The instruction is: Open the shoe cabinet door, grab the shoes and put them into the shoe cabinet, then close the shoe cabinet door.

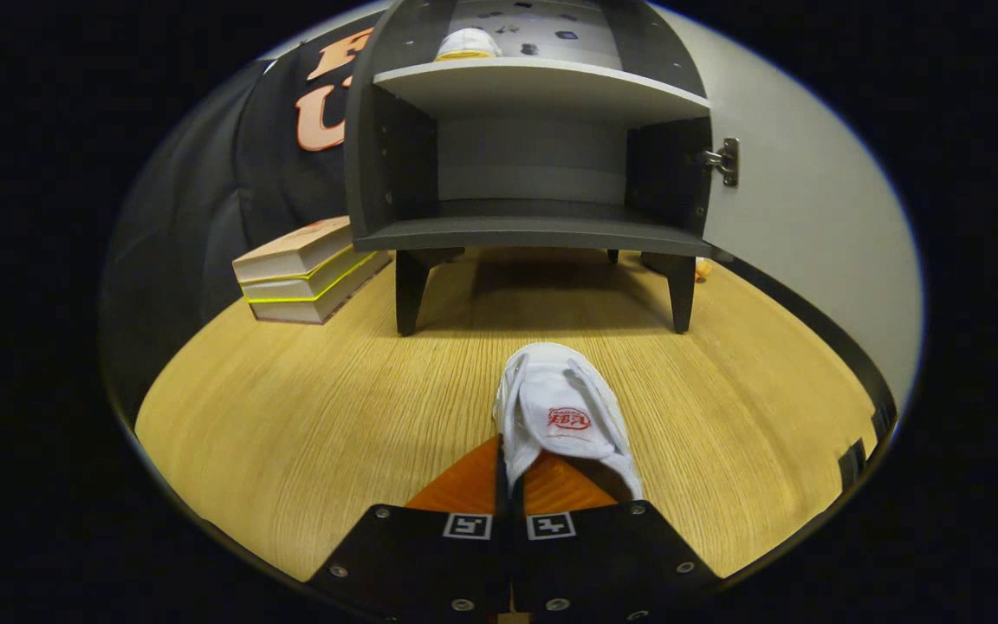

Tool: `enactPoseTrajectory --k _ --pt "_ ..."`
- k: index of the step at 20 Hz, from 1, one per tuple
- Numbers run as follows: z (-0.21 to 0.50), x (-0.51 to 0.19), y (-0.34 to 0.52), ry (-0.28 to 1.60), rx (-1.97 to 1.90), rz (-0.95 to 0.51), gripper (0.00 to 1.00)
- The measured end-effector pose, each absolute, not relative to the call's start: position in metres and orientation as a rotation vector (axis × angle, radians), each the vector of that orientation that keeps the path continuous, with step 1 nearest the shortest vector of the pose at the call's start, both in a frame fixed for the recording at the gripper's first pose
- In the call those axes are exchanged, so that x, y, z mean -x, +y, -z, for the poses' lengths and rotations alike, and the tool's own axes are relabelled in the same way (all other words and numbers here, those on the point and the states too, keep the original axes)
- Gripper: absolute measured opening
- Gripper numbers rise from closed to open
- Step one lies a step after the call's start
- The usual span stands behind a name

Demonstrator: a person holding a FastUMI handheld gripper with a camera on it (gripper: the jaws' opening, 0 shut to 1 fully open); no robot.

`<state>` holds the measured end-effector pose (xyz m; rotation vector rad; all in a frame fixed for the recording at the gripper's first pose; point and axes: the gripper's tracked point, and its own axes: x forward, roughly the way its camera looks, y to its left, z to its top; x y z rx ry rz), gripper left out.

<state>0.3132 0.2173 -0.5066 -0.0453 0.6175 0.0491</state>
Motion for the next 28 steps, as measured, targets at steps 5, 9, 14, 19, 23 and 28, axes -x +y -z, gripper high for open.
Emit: enactPoseTrajectory --k 5,9,14,19,23,28 --pt "0.481 -0.316 0.202 0.66 -0.012 -0.032 0.0" --pt "0.443 -0.308 0.193 0.671 -0.009 -0.041 0.0" --pt "0.372 -0.308 0.183 0.622 -0.011 -0.051 0.0" --pt "0.287 -0.336 0.176 0.529 0.034 -0.04 0.0" --pt "0.226 -0.369 0.173 0.452 0.029 -0.006 0.0" --pt "0.173 -0.409 0.169 0.366 0.052 0.032 0.0"
